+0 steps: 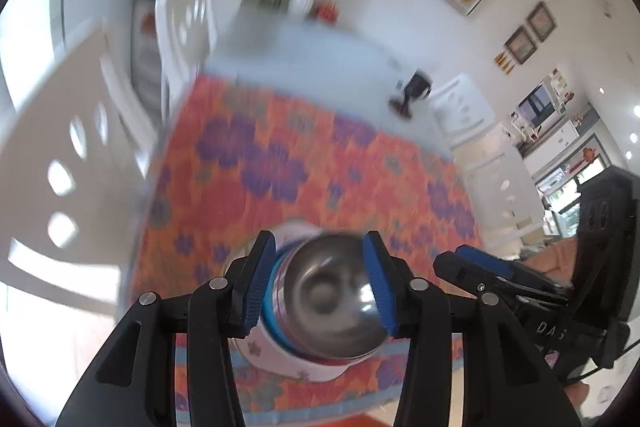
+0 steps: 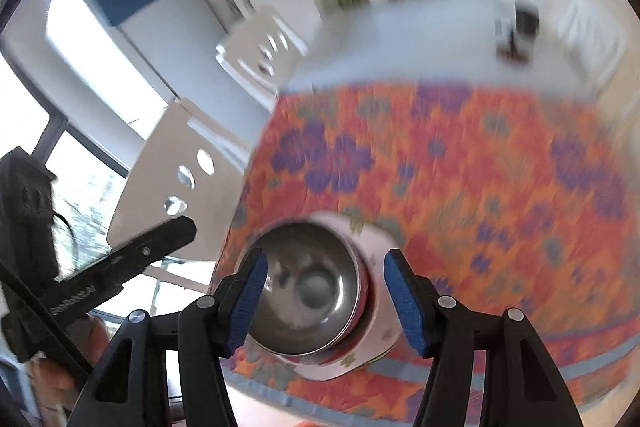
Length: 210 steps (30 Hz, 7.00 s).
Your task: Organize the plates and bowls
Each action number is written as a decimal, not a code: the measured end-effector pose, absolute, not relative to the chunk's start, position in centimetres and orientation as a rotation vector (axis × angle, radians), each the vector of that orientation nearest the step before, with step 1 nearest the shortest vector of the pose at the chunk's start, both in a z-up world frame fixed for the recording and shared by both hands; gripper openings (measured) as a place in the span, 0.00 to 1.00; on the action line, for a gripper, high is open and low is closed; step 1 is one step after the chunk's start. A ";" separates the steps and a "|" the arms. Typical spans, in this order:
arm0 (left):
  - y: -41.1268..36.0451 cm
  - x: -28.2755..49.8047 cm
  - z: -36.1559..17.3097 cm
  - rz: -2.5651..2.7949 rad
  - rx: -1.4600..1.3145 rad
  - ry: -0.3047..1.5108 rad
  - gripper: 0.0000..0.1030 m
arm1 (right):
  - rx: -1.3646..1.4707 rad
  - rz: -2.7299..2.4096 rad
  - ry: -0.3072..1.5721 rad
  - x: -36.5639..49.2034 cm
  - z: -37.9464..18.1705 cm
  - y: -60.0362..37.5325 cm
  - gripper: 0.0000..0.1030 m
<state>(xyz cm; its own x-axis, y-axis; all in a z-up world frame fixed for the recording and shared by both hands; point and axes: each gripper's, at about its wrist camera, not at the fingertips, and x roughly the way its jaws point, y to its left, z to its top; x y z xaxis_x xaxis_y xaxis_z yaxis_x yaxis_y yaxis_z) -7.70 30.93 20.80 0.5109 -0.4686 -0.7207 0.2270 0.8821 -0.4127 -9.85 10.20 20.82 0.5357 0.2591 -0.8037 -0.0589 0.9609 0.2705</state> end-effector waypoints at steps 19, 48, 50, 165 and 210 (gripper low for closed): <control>27.0 -19.3 31.6 -0.201 -0.205 0.666 0.61 | 0.114 0.084 0.930 -19.0 25.4 9.4 0.89; 28.7 -15.6 27.5 -0.137 -0.071 0.800 0.75 | 0.098 -0.071 1.030 -15.7 22.3 11.9 0.89; 28.9 -14.9 27.0 -0.149 -0.076 0.814 0.75 | 0.110 -0.080 1.041 -15.4 21.9 12.0 0.89; 31.2 -7.9 24.2 -0.200 0.058 0.834 0.79 | 0.030 -0.202 1.019 -11.9 20.2 15.3 0.89; 25.4 -6.8 23.1 -0.085 0.044 0.937 0.79 | -0.014 -0.012 1.081 -11.3 19.6 10.9 0.89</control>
